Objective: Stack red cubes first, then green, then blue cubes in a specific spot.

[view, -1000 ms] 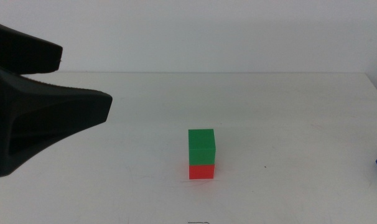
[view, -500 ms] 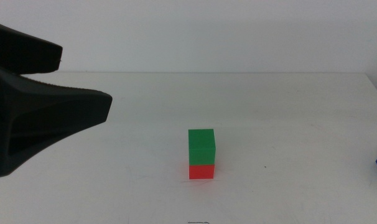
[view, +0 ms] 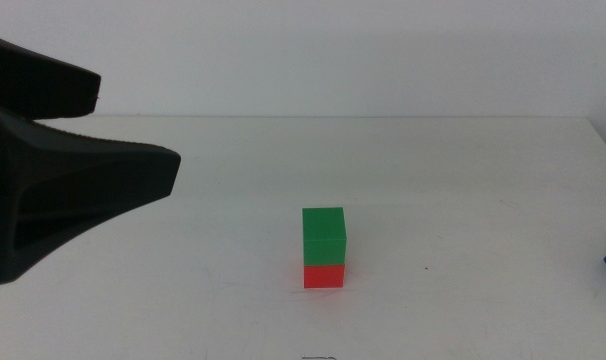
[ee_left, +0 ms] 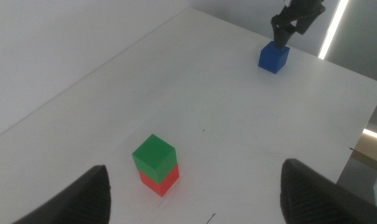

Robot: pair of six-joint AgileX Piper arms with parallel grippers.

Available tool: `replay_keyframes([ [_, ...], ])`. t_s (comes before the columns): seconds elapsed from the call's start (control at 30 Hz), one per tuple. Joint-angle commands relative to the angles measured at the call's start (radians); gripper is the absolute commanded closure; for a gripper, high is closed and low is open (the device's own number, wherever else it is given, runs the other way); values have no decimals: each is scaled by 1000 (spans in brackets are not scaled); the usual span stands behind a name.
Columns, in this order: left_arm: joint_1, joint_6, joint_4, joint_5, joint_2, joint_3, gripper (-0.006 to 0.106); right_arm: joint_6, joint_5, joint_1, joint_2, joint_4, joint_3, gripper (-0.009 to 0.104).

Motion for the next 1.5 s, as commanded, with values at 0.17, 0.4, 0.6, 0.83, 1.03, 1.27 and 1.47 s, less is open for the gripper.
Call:
replay_keyframes([
  [0.17,1,-4,-29,-69,-2,-22,7,-16,-100,-7,-2,-24,-35,1],
  [0.4,1,-4,-29,-69,-2,-22,7,-16,-135,-7,40,-21,-35,1],
  [0.6,1,-4,-29,-69,-2,-22,7,-11,-173,-6,74,-10,-35,1],
  [0.83,1,-4,-29,-69,-2,-22,7,-8,-176,-6,106,4,-35,1],
  [1.03,1,-4,-29,-69,-2,-22,7,-4,-174,-6,134,4,-35,2],
  [1.27,1,-4,-29,-69,-2,-22,7,4,-187,-6,150,3,-35,14],
  [1.47,1,-4,-29,-69,-2,-22,7,14,-183,-6,171,0,-35,27],
])
